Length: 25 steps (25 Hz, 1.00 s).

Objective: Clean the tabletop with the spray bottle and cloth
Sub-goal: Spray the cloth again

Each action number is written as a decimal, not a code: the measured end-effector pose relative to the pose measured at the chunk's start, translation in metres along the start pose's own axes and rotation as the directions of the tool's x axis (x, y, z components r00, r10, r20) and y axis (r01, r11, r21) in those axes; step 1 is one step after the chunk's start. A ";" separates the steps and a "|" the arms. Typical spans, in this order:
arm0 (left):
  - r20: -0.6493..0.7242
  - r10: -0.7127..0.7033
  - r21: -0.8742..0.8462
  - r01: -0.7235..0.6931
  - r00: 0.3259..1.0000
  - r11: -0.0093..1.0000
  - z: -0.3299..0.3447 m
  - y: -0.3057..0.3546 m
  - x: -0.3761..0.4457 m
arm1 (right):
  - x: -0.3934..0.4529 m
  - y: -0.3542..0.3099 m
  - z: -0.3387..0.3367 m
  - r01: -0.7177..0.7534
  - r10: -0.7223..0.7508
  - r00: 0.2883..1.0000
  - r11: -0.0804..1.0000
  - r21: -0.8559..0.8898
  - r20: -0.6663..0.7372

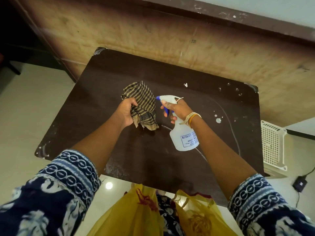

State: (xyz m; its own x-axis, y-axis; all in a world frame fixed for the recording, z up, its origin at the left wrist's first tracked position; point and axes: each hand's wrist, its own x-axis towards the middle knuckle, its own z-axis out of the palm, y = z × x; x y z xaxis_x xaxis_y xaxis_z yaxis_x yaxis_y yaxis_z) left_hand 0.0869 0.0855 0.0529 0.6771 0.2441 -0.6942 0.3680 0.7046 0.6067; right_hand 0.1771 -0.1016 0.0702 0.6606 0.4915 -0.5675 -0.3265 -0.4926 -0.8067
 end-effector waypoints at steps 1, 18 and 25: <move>0.002 0.005 -0.005 -0.005 1.000 1.000 -0.001 0.001 0.000 | 0.000 -0.002 -0.001 0.006 -0.006 1.000 1.000 -0.022 0.007; -0.043 0.048 -0.024 -0.049 0.998 0.998 -0.018 0.012 -0.001 | 0.010 0.000 0.010 0.080 -0.081 0.996 0.997 -0.015 -0.041; -0.121 0.033 -0.068 -0.041 0.992 0.997 -0.042 0.021 -0.002 | 0.049 -0.018 0.039 0.235 -0.226 0.969 0.967 0.096 -0.098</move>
State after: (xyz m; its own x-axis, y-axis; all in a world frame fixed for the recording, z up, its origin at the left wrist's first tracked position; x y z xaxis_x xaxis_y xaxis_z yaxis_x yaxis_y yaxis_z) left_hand 0.0662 0.1276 0.0510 0.6070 0.3458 -0.7155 0.2958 0.7374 0.6073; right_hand 0.1887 -0.0408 0.0504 0.7801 0.5176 -0.3516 -0.2252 -0.2920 -0.9295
